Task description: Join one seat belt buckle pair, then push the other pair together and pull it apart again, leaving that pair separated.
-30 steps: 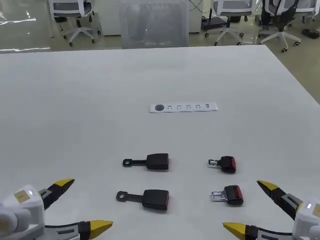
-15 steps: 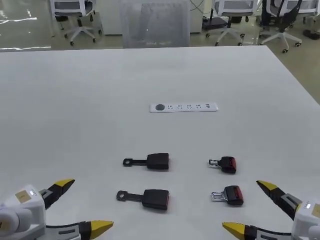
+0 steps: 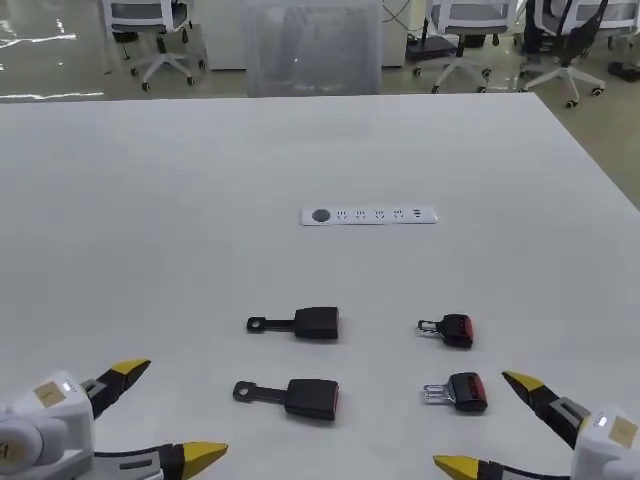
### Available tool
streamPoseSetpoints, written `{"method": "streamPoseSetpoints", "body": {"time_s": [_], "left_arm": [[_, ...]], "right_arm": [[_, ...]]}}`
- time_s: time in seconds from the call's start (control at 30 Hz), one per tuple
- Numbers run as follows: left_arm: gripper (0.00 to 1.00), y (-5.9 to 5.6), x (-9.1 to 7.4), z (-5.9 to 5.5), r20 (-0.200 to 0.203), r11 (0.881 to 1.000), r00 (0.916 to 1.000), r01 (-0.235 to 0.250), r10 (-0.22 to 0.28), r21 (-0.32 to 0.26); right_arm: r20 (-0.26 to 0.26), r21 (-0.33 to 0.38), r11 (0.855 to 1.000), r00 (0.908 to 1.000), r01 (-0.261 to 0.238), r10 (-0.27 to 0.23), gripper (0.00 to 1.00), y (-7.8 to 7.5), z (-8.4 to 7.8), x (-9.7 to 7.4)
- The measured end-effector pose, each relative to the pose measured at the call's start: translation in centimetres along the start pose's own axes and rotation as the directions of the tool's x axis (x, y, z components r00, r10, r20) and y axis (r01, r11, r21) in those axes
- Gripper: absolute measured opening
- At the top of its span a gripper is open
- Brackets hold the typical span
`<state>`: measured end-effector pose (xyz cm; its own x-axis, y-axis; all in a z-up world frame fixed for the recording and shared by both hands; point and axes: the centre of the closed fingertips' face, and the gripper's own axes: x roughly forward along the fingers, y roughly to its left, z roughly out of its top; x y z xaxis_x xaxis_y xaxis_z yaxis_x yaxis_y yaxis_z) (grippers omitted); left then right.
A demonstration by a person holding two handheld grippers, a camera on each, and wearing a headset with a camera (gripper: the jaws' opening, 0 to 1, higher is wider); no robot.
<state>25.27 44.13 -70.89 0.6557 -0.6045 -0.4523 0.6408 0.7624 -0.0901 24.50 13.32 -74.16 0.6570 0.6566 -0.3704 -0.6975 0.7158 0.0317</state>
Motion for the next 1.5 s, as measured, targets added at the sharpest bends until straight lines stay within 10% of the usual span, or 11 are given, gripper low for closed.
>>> {"method": "streamPoseSetpoints", "body": {"time_s": [0.9,1.5], "left_arm": [[0.97,-0.4,1.8,-1.0,-0.045,0.998,0.9975,0.057,-0.055,0.041],[0.96,-1.3,6.1,-1.0,-0.084,0.99,0.9894,0.125,-0.119,0.065]], "right_arm": [[-0.061,-0.02,1.0,0.998,-0.019,0.017,0.9,-0.6,-1.3,-0.7],[-0.111,-0.031,0.999,0.9938,-0.018,0.014,0.86,-4.1,-2.4,0.7]]}}
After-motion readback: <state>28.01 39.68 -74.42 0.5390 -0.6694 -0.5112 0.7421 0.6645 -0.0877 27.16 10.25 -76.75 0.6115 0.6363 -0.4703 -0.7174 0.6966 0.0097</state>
